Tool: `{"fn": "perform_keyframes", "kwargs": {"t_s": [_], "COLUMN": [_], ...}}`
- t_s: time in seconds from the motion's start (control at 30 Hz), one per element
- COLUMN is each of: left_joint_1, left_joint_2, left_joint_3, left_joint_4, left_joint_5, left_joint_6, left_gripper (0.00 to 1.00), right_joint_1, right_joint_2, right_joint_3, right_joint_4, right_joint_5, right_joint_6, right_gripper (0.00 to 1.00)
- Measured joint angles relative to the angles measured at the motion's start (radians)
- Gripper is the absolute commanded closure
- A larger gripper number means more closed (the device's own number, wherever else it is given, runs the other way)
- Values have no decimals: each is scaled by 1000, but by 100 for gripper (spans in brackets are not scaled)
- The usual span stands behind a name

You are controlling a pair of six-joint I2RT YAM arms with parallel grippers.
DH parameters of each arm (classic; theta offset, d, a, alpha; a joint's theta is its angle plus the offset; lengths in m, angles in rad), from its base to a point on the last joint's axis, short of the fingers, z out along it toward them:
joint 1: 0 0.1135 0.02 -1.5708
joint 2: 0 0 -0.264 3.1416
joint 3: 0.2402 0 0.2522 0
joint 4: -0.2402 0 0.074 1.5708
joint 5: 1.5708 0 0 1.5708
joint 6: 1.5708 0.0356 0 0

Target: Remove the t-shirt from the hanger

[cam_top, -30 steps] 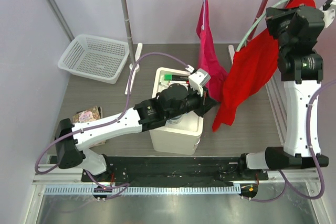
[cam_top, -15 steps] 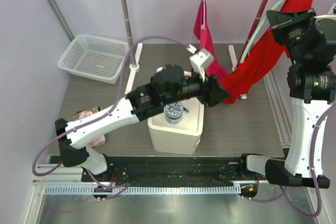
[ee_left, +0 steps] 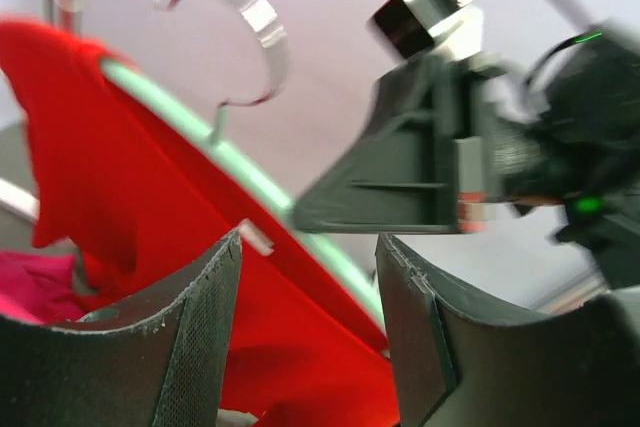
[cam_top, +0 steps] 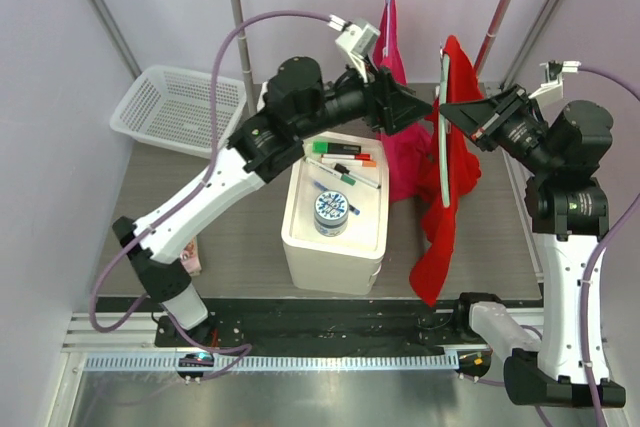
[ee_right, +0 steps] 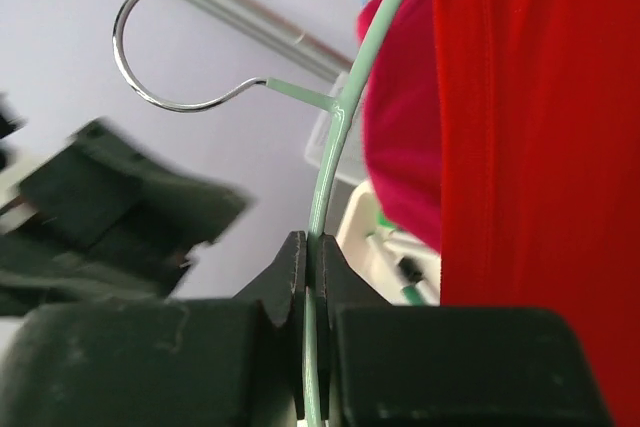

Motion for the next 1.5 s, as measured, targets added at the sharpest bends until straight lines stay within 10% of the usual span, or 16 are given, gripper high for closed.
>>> {"fn": "perform_keyframes", "kwargs": {"t_s": [0.4, 0.93, 1.4, 1.5], "left_joint_1": [48, 153, 150, 146], "left_joint_2": [59, 145, 221, 249], "left_joint_3": [-37, -13, 149, 189], "left_joint_4": [69, 201, 121, 97], "left_joint_5": [80, 144, 108, 96], "left_joint_6": [-51, -231, -233, -230], "left_gripper": [56, 48, 76, 96], "right_joint_1": [16, 34, 48, 49], "right_joint_2": [-42, -50, -50, -50], "right_joint_3": [5, 5, 5, 0], "right_joint_4": [54, 79, 117, 121], "right_joint_5": [-116, -182, -197, -197], "right_joint_6": [138, 201, 224, 224], "right_gripper": [99, 99, 99, 99]}}
